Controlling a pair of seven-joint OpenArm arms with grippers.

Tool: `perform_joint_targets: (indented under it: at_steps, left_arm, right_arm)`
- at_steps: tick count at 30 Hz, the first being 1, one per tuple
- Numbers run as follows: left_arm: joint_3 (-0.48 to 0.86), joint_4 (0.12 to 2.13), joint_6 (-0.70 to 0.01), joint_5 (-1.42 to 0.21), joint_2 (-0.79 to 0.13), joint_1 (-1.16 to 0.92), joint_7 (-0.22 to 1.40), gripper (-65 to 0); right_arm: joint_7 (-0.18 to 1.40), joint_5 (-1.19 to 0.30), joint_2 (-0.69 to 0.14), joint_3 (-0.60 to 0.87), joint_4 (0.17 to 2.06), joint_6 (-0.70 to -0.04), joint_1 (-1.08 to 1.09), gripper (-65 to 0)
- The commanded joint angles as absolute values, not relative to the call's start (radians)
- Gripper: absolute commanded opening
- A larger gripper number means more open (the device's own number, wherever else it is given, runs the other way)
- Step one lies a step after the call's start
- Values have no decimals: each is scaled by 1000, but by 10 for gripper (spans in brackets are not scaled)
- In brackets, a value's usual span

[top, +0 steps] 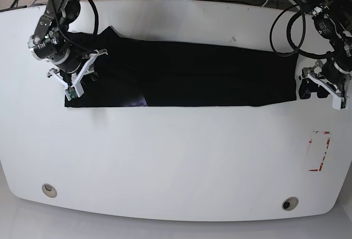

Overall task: Layout the t-shirt on the table in an organized manner, then fold the t-shirt properly
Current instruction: 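Release the strip ends and regrasp them with both grippers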

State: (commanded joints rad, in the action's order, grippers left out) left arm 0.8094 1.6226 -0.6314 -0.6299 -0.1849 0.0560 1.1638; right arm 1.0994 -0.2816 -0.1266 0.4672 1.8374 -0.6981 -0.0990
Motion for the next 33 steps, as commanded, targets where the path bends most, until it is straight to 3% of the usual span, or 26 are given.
perform_joint_targets:
  at_steps: [14, 20, 33]
  left_arm:
    - [829, 1326, -633, -796, -285, 62, 1179, -271]
    - [762, 1294, -633, -825, -282, 64, 1178, -194]
    - [607, 1285, -625, -825, -255, 62, 1135, -190]
  right_arm:
    - [914, -234, -150, 443, 1561, -698, -111, -582]
    - [914, -236, -148, 443, 1564, -698, -116, -582]
    - [914, -236, -148, 443, 1589, -698, -116, -582]
